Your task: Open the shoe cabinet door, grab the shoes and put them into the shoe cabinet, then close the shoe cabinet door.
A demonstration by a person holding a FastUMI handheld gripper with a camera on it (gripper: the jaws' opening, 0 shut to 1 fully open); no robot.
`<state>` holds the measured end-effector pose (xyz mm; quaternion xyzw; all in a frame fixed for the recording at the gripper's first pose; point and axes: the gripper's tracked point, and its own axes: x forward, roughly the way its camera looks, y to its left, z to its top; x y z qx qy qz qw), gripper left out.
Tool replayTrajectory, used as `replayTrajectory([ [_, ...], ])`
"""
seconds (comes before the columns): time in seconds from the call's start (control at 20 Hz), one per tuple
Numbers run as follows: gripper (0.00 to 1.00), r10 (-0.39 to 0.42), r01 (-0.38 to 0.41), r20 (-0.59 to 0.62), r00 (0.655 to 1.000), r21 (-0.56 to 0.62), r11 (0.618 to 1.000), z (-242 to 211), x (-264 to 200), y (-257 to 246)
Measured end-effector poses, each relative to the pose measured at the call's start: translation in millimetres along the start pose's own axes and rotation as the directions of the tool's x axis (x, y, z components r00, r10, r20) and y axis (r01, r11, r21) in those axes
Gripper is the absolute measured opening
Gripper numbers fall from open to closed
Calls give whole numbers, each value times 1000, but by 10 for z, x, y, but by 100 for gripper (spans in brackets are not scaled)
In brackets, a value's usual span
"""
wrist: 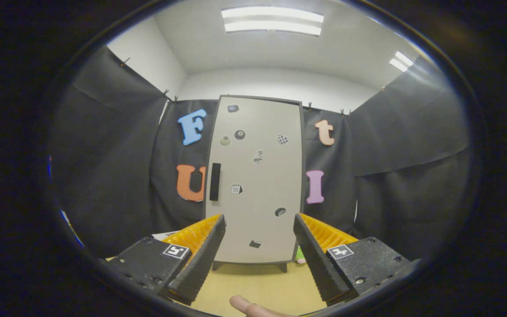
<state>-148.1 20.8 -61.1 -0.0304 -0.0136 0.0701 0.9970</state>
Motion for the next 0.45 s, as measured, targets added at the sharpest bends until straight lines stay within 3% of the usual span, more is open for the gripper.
replayTrajectory([
  [0.45,99,-16,16,0,1000,24,1000,-33,-4,-165],
])
